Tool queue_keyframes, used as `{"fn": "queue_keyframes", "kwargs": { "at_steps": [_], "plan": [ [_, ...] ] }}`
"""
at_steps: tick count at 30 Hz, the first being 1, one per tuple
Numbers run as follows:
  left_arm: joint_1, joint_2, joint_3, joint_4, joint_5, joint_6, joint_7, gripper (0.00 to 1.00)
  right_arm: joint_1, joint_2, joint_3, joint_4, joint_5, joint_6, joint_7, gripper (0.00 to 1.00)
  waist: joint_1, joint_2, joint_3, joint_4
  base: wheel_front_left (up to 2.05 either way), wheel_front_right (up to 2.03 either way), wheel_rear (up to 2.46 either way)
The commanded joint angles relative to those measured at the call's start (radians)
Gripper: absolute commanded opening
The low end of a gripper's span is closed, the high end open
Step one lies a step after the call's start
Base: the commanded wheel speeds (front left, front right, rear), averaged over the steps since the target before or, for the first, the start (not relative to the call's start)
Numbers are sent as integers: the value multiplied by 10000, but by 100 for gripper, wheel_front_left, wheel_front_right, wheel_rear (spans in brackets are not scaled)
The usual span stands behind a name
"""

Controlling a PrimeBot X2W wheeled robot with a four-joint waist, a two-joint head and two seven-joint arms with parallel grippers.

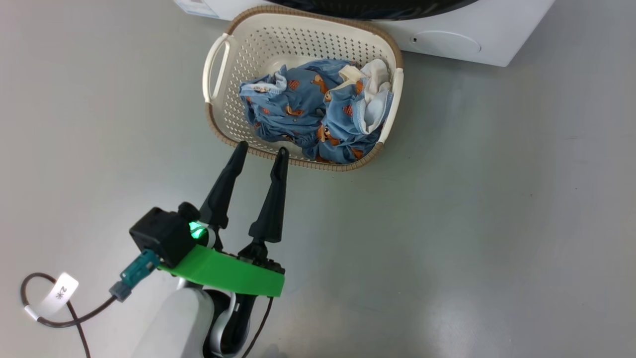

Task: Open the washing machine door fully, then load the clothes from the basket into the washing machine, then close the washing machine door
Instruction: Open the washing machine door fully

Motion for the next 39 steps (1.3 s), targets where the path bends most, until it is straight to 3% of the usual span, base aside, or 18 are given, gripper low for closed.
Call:
{"fn": "queue_keyframes", "kwargs": {
  "at_steps": [1, 14, 39],
  "plan": [
    [-126, 191, 228, -275, -76, 36, -63, 100, -212, 253, 93, -320, -160, 16, -8, 0, 0, 0, 24, 51, 0, 0, 0],
    [-236, 191, 131, -322, -218, 97, -63, 100, -149, 287, 459, -592, -407, 16, 233, 0, 0, 0, 71, 170, 0, 0, 0],
    [733, 191, 948, 308, 591, -201, -63, 100, 2681, 718, 1652, -1982, -344, 16, 729, 0, 0, 0, -1773, -227, 0, 0, 0]
  ]
}}
